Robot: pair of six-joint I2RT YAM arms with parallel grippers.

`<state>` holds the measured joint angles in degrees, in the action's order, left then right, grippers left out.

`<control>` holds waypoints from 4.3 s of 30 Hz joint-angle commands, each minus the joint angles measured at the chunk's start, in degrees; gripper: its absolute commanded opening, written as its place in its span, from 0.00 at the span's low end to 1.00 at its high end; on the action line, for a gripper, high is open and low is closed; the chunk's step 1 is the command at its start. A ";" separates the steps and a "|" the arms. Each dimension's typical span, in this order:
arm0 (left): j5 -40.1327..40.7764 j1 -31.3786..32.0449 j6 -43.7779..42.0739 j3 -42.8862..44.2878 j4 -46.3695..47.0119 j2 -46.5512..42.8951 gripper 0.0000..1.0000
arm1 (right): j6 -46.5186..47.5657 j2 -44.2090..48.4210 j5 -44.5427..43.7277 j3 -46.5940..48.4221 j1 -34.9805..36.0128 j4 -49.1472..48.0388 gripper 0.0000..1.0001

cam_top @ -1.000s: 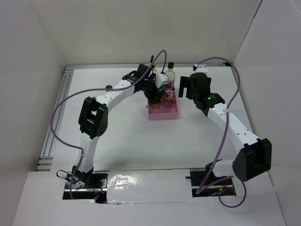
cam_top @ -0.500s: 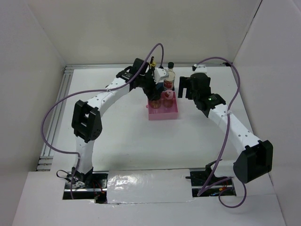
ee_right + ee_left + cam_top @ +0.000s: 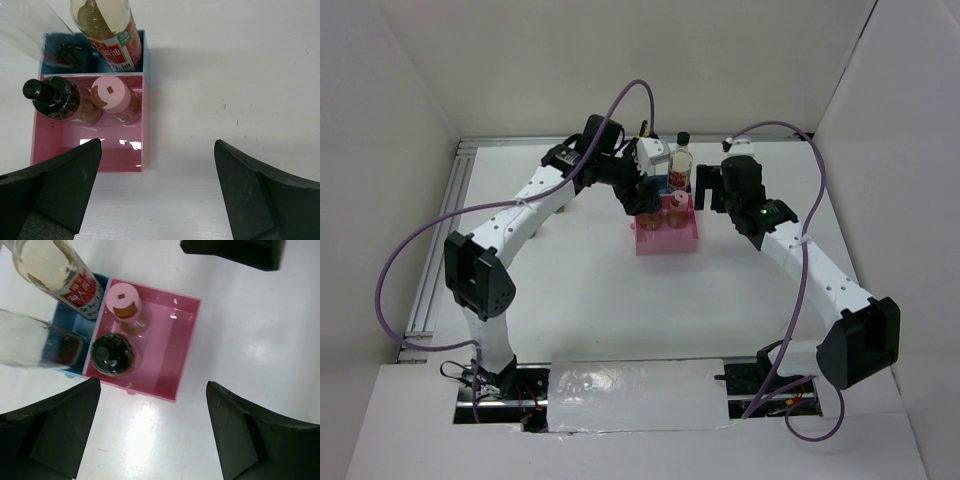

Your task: Organize the condiment bottles

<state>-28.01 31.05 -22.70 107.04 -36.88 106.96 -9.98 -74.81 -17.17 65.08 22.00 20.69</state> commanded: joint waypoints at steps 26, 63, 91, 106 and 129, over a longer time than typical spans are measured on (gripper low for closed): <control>3.05 -40.63 1.69 -24.24 4.79 -13.97 0.99 | 1.98 -5.70 3.72 5.06 4.98 -1.18 1.00; -9.69 -25.71 -5.43 -16.88 -7.41 -14.31 0.00 | -1.09 -4.21 -2.95 4.44 6.74 -0.38 1.00; 5.51 9.82 1.17 15.48 1.99 14.51 0.00 | -5.76 8.71 -3.49 -5.40 -5.83 3.92 1.00; 8.50 10.08 -1.47 14.68 3.75 21.18 0.00 | -4.79 7.74 -1.55 -5.93 -6.71 3.13 1.00; 7.35 10.26 -1.21 11.08 4.80 22.59 0.68 | -5.05 8.71 -2.17 -5.67 -6.88 4.27 1.00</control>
<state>-19.38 40.99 -23.86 118.32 -33.91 129.40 -15.35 -67.83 -18.83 58.81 15.66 24.32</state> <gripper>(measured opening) 0.665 0.999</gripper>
